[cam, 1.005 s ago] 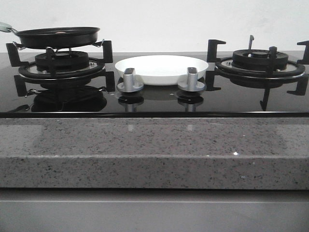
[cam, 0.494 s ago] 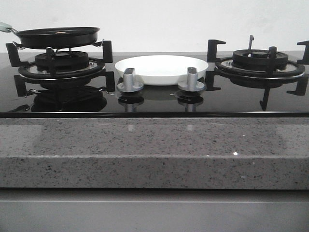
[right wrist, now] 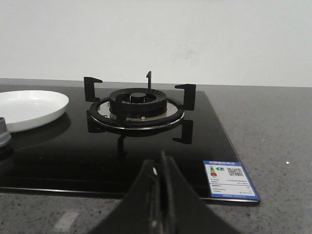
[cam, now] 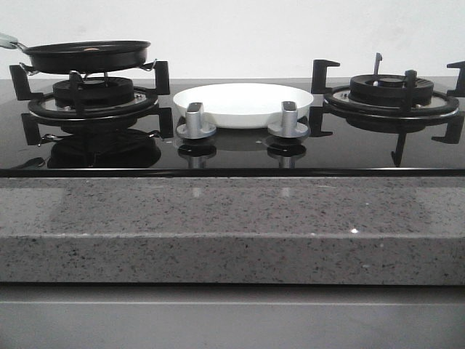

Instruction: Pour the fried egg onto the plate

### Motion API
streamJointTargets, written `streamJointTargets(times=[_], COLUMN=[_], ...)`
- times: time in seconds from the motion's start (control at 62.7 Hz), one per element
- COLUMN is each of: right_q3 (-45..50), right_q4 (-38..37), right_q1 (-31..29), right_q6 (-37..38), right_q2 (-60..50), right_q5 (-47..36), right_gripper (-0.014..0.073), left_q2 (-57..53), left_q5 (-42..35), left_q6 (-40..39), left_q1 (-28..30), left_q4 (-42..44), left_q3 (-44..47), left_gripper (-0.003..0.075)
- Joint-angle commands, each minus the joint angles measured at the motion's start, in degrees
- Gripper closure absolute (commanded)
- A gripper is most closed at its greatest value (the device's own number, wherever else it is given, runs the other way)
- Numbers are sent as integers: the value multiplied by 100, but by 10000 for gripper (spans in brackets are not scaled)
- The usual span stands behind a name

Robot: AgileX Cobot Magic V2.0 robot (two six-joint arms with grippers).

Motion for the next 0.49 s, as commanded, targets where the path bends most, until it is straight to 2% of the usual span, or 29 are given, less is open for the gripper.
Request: streamJointTargets(times=[0.0,0.367,0.479], right_q3=[-29,-34,-372], right_q4=[-60,-60,-60], right_q1=[-9,-9,-9], right_q6=[-5,-5,-5], right_q2=[-94,-94,-94], right_q5=[-456,-487,-71], right_gripper=[710,710,710], left_q2=[-95,-95,-57], left_q5=[-513,-819,-371], left_q6=[-60,-60,-60], left_q1=[-3,-3,-3], left_q4=[-40,-40,-30], left_q3=[25,-13,-410], left_gripper=[741,741,741])
